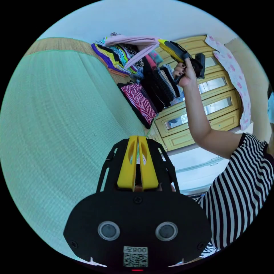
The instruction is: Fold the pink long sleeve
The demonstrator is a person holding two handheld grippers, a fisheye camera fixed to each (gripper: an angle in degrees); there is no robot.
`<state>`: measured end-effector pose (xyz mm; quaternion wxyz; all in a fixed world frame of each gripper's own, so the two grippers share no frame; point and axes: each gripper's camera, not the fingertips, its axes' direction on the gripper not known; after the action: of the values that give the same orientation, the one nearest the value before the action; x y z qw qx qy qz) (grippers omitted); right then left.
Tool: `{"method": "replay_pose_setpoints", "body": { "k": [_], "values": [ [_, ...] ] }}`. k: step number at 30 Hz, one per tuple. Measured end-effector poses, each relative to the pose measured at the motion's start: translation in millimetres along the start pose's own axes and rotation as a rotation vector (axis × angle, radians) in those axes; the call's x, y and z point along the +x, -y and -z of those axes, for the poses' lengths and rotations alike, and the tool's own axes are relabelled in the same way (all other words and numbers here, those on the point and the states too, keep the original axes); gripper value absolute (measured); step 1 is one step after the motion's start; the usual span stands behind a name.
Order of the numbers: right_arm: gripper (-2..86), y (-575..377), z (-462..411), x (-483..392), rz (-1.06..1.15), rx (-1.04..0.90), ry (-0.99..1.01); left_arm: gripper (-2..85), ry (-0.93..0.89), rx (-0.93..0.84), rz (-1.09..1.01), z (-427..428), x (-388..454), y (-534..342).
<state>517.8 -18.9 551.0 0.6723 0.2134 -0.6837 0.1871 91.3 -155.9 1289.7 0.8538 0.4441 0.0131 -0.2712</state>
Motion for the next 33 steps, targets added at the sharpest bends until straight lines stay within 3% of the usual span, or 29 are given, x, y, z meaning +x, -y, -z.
{"method": "replay_pose_setpoints", "body": {
  "k": [13, 23, 33],
  "values": [
    [1.4, -145.2, -103.0, -194.3, -0.126, -0.455, 0.498, 0.5, -0.012, 0.218, 0.176, 117.2, 46.9, -216.5],
    [1.5, -169.3, -76.2, -315.7, -0.036, -0.496, 0.533, 4.9, -0.023, 0.33, 0.167, 166.3, 71.1, -323.4],
    [1.7, -189.0, -41.5, -345.0, -0.054, -0.476, 0.562, 9.4, 0.064, 0.362, 0.058, 183.2, 122.1, -367.6]
  ]
}}
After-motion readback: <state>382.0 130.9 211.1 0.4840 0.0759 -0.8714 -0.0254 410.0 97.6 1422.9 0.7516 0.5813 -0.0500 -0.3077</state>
